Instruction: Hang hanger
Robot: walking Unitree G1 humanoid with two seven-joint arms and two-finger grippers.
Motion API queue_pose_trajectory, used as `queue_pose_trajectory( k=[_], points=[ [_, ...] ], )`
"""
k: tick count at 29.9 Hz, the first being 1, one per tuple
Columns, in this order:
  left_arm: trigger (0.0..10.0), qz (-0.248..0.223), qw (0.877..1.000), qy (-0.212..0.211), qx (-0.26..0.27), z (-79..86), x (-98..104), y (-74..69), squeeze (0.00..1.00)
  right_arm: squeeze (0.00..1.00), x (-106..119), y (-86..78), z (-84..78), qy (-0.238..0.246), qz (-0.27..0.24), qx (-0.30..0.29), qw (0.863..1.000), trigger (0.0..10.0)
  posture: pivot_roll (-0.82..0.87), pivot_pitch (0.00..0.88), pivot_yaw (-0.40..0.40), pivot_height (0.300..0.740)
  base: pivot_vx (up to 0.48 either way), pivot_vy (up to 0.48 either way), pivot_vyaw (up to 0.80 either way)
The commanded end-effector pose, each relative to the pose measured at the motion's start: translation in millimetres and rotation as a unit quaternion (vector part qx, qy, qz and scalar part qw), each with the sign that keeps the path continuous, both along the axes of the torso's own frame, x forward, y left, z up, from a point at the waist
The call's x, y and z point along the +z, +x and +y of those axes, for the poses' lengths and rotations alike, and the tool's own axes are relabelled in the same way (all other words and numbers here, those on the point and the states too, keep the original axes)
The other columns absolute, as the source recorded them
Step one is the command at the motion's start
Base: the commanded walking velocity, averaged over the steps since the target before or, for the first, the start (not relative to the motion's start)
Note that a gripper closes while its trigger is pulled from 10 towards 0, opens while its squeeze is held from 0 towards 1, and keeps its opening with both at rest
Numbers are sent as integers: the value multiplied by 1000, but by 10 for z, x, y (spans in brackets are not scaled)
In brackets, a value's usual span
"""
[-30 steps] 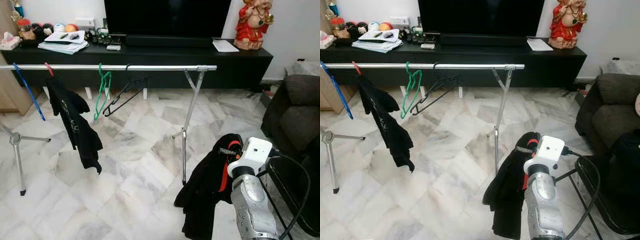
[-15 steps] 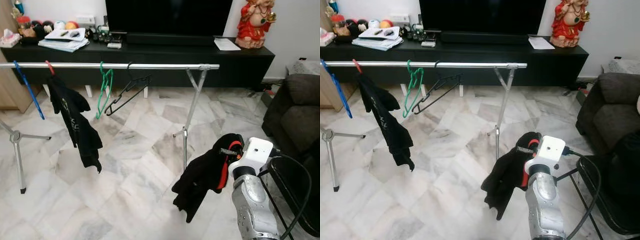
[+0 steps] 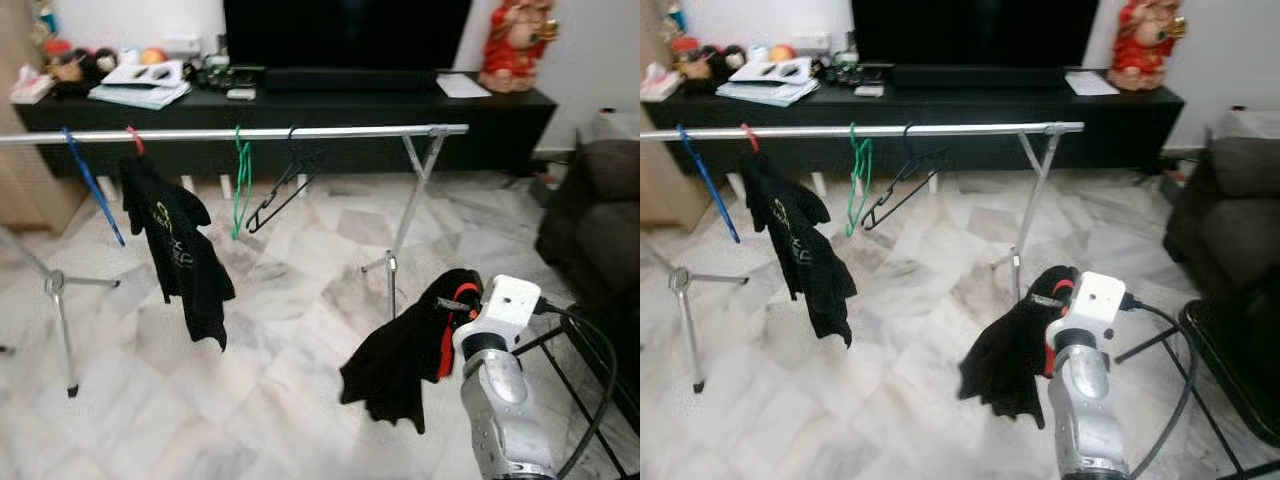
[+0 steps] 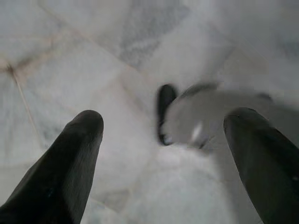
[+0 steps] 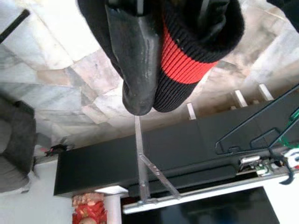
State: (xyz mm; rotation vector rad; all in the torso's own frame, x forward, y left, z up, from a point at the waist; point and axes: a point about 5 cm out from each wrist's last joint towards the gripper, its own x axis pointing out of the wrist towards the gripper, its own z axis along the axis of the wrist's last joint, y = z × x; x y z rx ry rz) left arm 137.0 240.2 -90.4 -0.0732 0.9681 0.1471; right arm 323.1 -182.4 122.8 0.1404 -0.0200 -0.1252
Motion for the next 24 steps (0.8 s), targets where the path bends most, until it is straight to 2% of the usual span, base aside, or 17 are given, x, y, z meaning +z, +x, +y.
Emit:
queue_pose_trajectory(
  k=[1, 10, 13, 15, 16, 17, 20, 22, 23, 24],
  points=[
    [10000, 11, 1000, 6, 1, 43, -19, -87, 0, 0, 38, 16, 85, 3, -12, 11, 1000, 10000, -127, 113, -17, 740, 0, 480, 0],
    [10000, 8, 1000, 9, -1, 66, -17, -117, 0, 0, -152, -13, -15, -3, 19, -2, 1000, 10000, -122, 112, -18, 740, 0, 37, 0],
    [10000, -5, 1000, 10, -6, 87, 10, -72, 0, 0, -242, -34, -56, -7, 34, -6, 999, 10000, -119, 113, -19, 740, 0, 0, 0],
    [10000, -36, 999, 12, -11, 119, 85, 92, 0, 0, -343, -58, -80, -9, 49, -5, 999, 10000, -117, 111, -20, 740, 0, 0, 0],
    [10000, -39, 999, 12, -12, 120, 94, 111, 0, 0, -354, -60, -82, -9, 50, -5, 999, 10000, -117, 111, -20, 740, 0, 0, 0],
    [10000, -57, 998, 14, -18, 113, 143, 230, 0, 0, -433, -77, -100, -9, 64, -6, 998, 10000, -114, 110, -20, 740, 0, 0, 0],
    [10000, -87, 996, 13, -28, 68, 218, 411, 0, 0, -544, -106, -127, -11, 83, -10, 996, 10000, -112, 109, -20, 740, 0, 0, 0],
    [10000, -148, 988, 10, -51, -158, 377, 790, 0, 0, -731, -167, -157, -10, 112, -9, 994, 10000, -111, 107, -20, 740, 0, 0, 0],
    [10000, -148, 988, 10, -51, -158, 377, 790, 0, 0, -731, -167, -157, -10, 112, -9, 994, 10000, -111, 107, -20, 740, 0, 0, 0],
    [10000, -178, 982, 10, -62, -258, 469, 956, 0, 0, -827, -202, -172, -11, 130, -8, 991, 10000, -110, 106, -21, 740, 0, 0, 0]
  ],
)
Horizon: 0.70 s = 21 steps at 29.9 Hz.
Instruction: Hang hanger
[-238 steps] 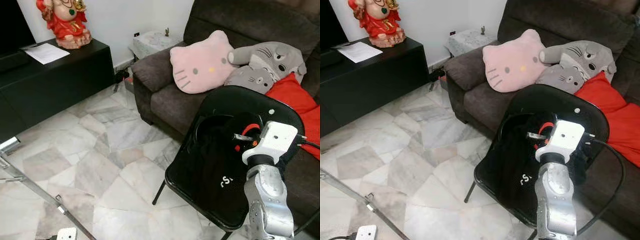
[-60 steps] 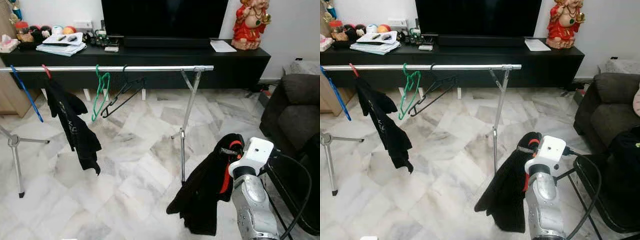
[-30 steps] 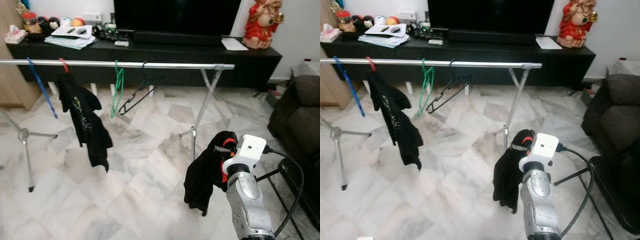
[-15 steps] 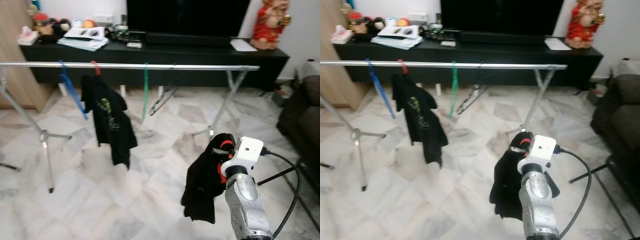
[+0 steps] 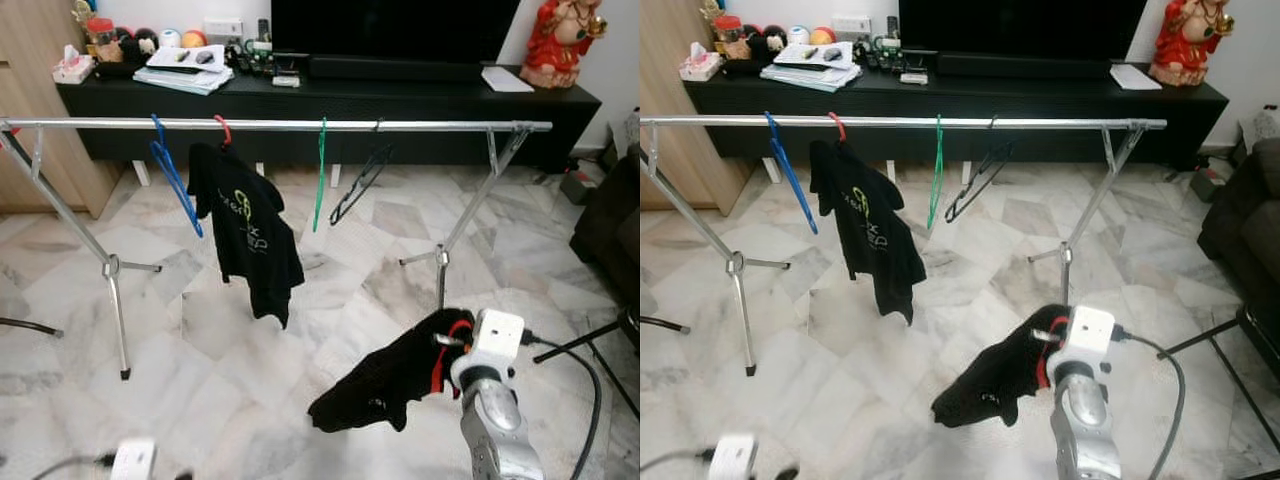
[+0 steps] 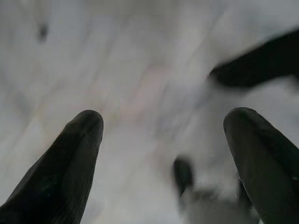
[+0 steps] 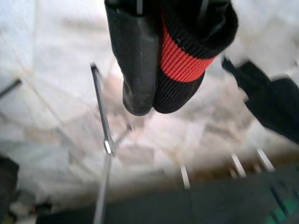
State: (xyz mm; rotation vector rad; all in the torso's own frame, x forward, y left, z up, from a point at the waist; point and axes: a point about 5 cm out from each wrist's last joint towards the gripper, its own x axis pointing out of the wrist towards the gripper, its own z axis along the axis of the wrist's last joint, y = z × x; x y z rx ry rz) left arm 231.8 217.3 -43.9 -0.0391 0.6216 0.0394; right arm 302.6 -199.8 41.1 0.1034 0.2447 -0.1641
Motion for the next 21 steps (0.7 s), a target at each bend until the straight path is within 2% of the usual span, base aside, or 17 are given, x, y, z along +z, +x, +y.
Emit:
queue_pose_trajectory(
  k=[1, 2, 3, 4, 6, 8, 9, 10, 12, 15, 21],
  points=[
    [10000, -15, 1000, 8, -13, -57, 36, 56, 0, 0, -42, -10, -3, -2, 2, 3, 1000, 10000, -110, 106, -21, 740, 0, 0, 0],
    [10000, -46, 999, 7, -22, -97, 130, 174, 0, 0, -112, -42, -23, -2, 16, 0, 1000, 10000, -105, 105, -21, 740, 0, 0, 0],
    [10000, -46, 999, 7, -22, -97, 130, 174, 0, 0, -112, -42, -23, -2, 16, 0, 1000, 10000, -105, 105, -21, 740, 0, 0, 0],
    [10000, -68, 997, 6, -29, -127, 200, 256, 0, 0, -166, -65, -38, -2, 26, -1, 1000, 10000, -103, 104, -20, 740, 0, 0, 0],
    [10000, -152, 987, 7, -54, -228, 465, 485, 0, 0, -306, -154, -115, -12, 57, -14, 998, 10000, -96, 102, -21, 740, 0, 0, 0],
    [10000, -231, 970, 11, -73, -299, 726, 608, 0, 0, -413, -248, -215, -19, 83, -34, 996, 10000, -91, 102, -23, 740, 0, 0, 0],
    [10000, -258, 963, 10, -76, -317, 821, 618, 0, 0, -448, -291, -264, -19, 89, -48, 995, 10000, -93, 102, -22, 740, 0, 0, 0],
    [10000, -258, 963, 10, -76, -317, 821, 618, 0, 0, -448, -291, -264, -19, 89, -48, 995, 10000, -93, 102, -22, 740, 0, 0, 0],
    [10000, -296, 951, 11, -83, -360, 992, 610, 0, 0, -494, -359, -330, -13, 96, -75, 992, 10000, -91, 104, -20, 740, 0, 0, 0],
    [10000, -331, 939, 11, -92, -426, 1182, 559, 0, 0, -549, -446, -393, 3, 98, -119, 988, 10000, -82, 105, -15, 740, 0, 0, 0],
    [10000, -341, 936, 6, -85, -456, 1294, 526, 0, 0, -558, -454, -357, 22, 84, -141, 986, 10000, -84, 96, -7, 740, 0, 0, 0]
  ],
)
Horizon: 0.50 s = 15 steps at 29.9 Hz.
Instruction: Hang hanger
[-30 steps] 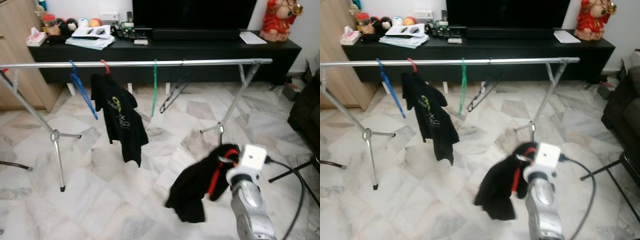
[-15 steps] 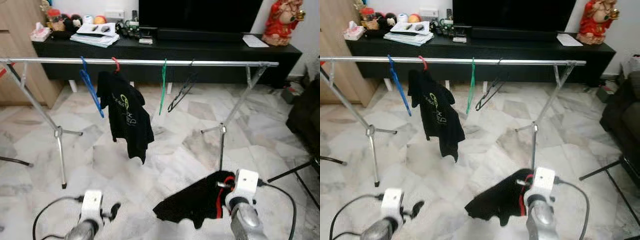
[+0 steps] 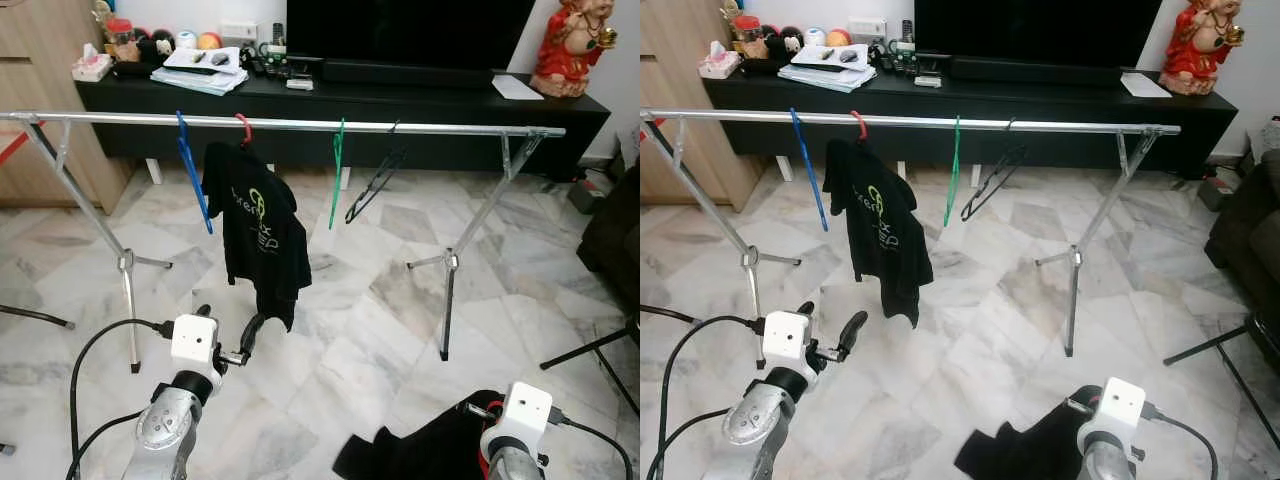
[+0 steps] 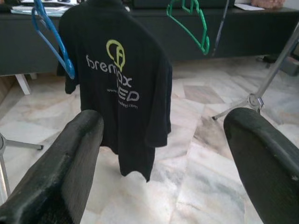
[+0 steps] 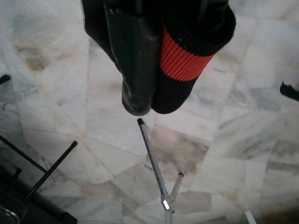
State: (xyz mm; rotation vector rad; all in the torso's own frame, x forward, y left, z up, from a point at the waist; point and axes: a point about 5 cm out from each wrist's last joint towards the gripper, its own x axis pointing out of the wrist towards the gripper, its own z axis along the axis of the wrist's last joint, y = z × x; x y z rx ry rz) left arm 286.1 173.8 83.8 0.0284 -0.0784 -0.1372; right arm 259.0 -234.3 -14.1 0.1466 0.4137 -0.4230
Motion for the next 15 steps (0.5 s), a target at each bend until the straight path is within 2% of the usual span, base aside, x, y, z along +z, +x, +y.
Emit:
queue_pose_trajectory(
  k=[1, 5, 11, 15],
  points=[
    [10000, 3, 1000, -7, 1, -25, 22, -16, 0, 0, -2, -9, 5, 7, -9, -13, 1000, 10000, -84, 96, -7, 740, 0, 0, 0],
    [10000, 8, 1000, -7, -2, -67, 66, -46, 0, 0, 19, 16, 27, 8, -19, -13, 1000, 10000, -83, 82, -2, 740, 0, 0, 0],
    [10000, 16, 1000, -6, -13, -113, 88, -46, 0, 0, 94, 37, -81, -6, -43, -30, 999, 10000, -81, 69, 3, 740, 0, 0, 0],
    [10000, 22, 1000, -6, -15, -110, 84, -57, 0, 0, 194, 82, -143, -17, -76, -42, 996, 10000, -84, 62, 6, 740, 245, 0, 0]
  ],
)
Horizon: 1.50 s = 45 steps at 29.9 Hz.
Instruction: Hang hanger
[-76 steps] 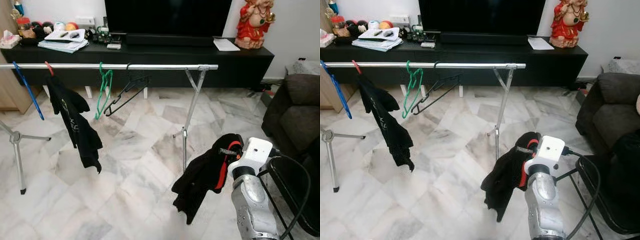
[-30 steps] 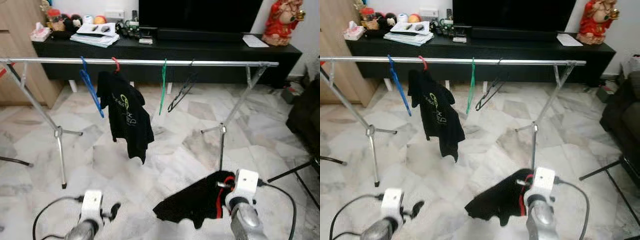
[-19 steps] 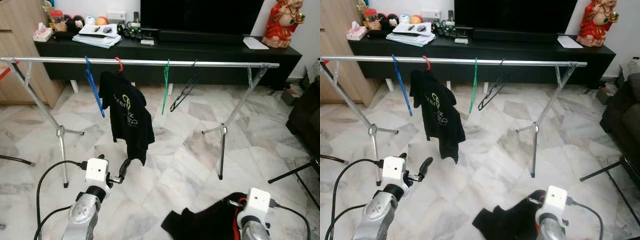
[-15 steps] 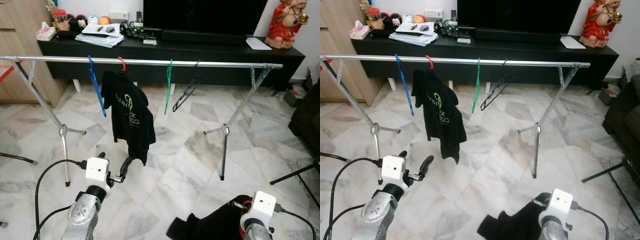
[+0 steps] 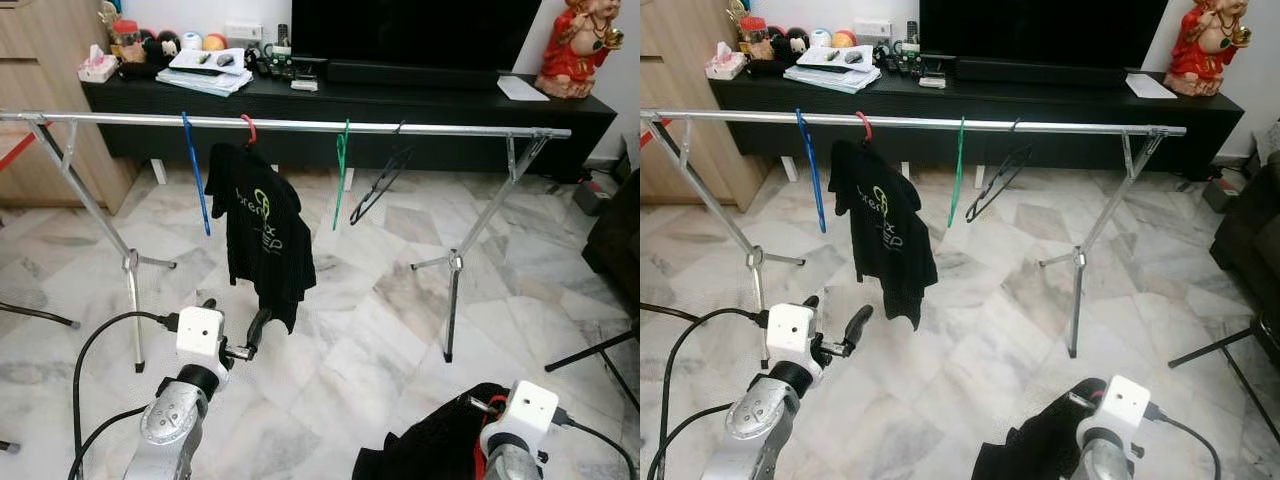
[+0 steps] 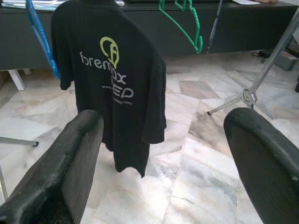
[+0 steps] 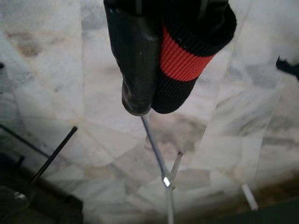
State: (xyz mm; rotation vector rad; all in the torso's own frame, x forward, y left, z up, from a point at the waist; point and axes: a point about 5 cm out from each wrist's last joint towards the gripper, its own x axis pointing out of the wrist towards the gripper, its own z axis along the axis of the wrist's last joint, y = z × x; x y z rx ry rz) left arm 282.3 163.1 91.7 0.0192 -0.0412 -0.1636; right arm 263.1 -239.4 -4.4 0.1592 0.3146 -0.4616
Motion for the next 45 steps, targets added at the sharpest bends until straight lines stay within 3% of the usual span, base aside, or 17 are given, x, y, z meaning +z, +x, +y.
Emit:
queue_pose_trajectory(
  k=[1, 7, 17, 45],
  points=[
    [10000, 4, 1000, -4, -2, 0, 2, -22, 0, 0, 128, 54, -106, -12, -39, -23, 999, 10000, -86, 59, 8, 740, 255, 0, 0],
    [10000, 12, 1000, -4, -11, -9, -37, -29, 0, 0, 189, 91, -100, -32, -55, -13, 998, 10000, -89, 49, 16, 740, 279, 0, 0],
    [10000, 8, 1000, 0, -8, 52, -16, 13, 0, 0, 163, 91, -25, -20, -56, -20, 998, 10000, -72, 76, 20, 740, 291, 0, 0],
    [10000, 8, 1000, -6, -7, 64, -64, 53, 0, 0, 176, 105, -46, -22, -55, -24, 998, 10000, -65, 106, 15, 740, 300, 0, 0]
  ],
)
